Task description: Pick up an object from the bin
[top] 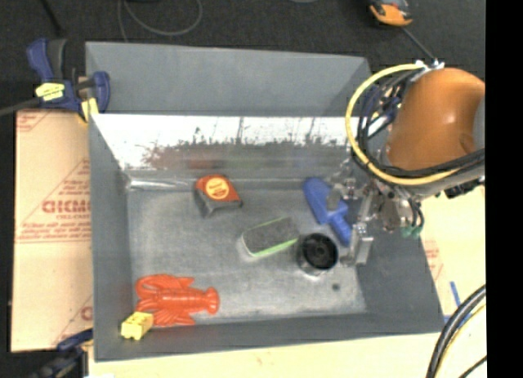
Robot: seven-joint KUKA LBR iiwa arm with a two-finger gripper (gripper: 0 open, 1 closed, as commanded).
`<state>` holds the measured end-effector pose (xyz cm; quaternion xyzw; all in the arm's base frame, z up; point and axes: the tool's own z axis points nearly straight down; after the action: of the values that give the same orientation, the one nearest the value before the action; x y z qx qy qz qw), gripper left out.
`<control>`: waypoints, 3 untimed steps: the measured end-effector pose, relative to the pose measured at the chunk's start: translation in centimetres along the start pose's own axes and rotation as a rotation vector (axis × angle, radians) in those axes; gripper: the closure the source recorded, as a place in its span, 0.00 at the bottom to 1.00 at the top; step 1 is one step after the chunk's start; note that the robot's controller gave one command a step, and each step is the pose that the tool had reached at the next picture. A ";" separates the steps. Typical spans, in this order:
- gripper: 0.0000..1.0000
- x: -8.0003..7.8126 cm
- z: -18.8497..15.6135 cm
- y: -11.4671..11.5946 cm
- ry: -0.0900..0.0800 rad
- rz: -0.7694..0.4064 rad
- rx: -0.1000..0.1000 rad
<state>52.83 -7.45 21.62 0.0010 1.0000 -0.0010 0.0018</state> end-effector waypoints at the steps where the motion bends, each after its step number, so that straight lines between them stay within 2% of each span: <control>1: 0.00 -2.2 2.2 1.1 -0.004 -0.062 0.000; 2: 1.00 -8.5 4.6 2.4 -0.001 -0.025 -0.002; 3: 0.00 -8.5 4.6 2.4 -0.001 -0.026 -0.001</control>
Offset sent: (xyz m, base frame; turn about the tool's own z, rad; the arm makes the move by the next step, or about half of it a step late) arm 0.0842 0.0245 -0.0469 -0.0232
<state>61.36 -5.12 17.02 -0.0119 0.9999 -0.0008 0.0023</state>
